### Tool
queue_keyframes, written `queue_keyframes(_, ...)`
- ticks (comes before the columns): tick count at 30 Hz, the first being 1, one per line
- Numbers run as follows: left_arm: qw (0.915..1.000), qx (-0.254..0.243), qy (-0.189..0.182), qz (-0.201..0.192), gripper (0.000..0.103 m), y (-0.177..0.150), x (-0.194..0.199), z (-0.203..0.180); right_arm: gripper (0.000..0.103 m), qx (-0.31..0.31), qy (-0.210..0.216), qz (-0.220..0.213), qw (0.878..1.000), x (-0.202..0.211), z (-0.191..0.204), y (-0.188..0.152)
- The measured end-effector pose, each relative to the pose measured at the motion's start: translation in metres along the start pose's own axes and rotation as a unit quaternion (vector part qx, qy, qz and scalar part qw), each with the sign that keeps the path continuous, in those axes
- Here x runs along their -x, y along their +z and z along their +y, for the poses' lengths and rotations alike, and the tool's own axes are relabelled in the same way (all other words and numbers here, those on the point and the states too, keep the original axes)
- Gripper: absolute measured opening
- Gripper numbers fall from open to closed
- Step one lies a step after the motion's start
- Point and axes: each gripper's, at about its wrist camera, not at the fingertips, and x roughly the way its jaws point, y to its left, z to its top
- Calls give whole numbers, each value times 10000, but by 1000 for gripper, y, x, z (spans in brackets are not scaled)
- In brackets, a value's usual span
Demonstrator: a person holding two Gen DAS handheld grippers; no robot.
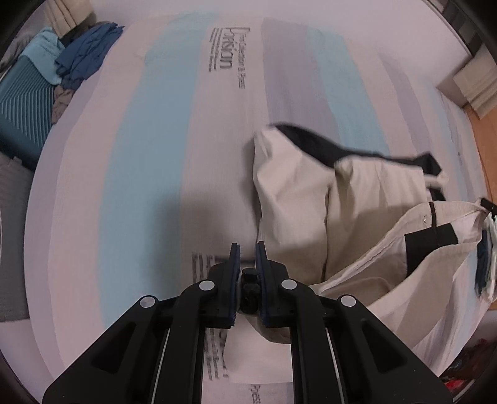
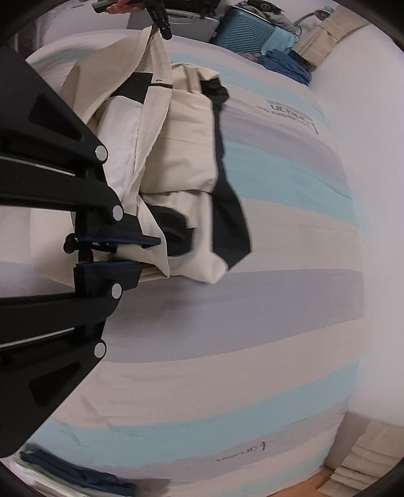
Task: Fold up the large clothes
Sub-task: 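Lift the hem with both tools and fold it over toward the hood, then lay the folded hem down and open both tools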
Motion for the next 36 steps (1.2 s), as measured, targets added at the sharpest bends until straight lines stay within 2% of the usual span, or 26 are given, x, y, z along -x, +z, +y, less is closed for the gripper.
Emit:
queue_keyframes(7,9997,-230,94,-75,9,75,-25,-3,7,-90,-219,197,9995,-39,-5,53)
queue_keyframes(12,9992,-321,207,-107,9,110,-54,-7,7,-161,-370,308,9987,-80,-10,75)
queue_keyframes(15,9995,-206,229,-48,9,126,-74,-2,7,-194,-431,358,9982,-99,-12,82)
queue_keyframes(25,9985,-54,522,140,9,139,-135,13,7,-178,-545,592,9966,-162,-16,94)
queue_keyframes(32,9968,4,774,187,9,142,-155,17,7,-297,-609,639,9957,-187,-13,103)
queue_keyframes(36,9974,128,707,91,9,140,-154,17,10,-158,-691,706,9950,-194,-5,107)
